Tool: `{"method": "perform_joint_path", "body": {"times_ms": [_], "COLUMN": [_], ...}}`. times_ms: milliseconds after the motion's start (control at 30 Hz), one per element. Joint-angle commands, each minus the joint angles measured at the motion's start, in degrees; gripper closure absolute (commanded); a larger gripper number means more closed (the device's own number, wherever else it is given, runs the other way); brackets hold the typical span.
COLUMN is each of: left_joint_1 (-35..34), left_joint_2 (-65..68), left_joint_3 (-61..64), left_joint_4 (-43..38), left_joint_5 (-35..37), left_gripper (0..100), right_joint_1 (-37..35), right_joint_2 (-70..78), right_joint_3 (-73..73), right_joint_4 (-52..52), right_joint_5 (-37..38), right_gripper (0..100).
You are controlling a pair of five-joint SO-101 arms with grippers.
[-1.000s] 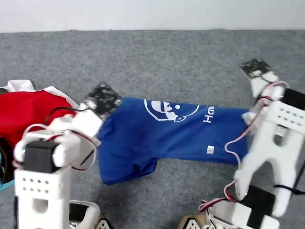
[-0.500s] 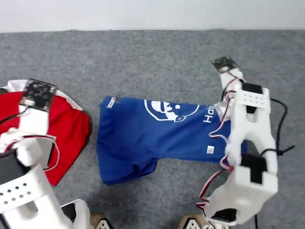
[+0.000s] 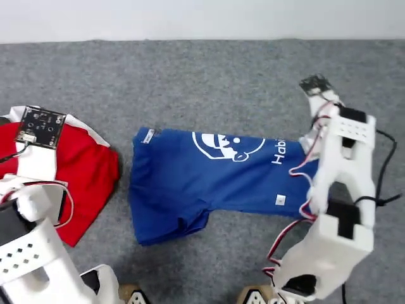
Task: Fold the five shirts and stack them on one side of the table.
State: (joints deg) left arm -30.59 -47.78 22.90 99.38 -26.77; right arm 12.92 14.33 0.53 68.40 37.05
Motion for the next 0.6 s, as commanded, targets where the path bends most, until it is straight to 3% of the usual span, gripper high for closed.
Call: {"method": "perform_joint_path", "body": {"times_ms": [0,267,500,567], "left_joint_1": [-0.5,-0.5,-0.5,-0.5], "left_joint_2": [-1.1,-1.1,-1.0,-0.9], "left_joint_3": [-0.7,-2.5,-2.2,-2.2], "left_joint_4": [1.0,1.1,1.1,1.1], "left_joint_5": [0.8,9.0,11.7,12.3], "left_gripper": [99,99,99,99], "right_joint_1": [-5.3,-20.6,-37.2,-42.2], "right_joint_2": [-7.1,-9.1,-9.1,-9.2], "right_joint_3": [-3.3,-3.2,-2.8,-1.3], "right_joint_4": [7.6,21.2,26.0,26.1], "right_joint_5": [0.7,0.7,0.5,0.1], "right_gripper": [96.6,96.6,96.0,91.8]}}
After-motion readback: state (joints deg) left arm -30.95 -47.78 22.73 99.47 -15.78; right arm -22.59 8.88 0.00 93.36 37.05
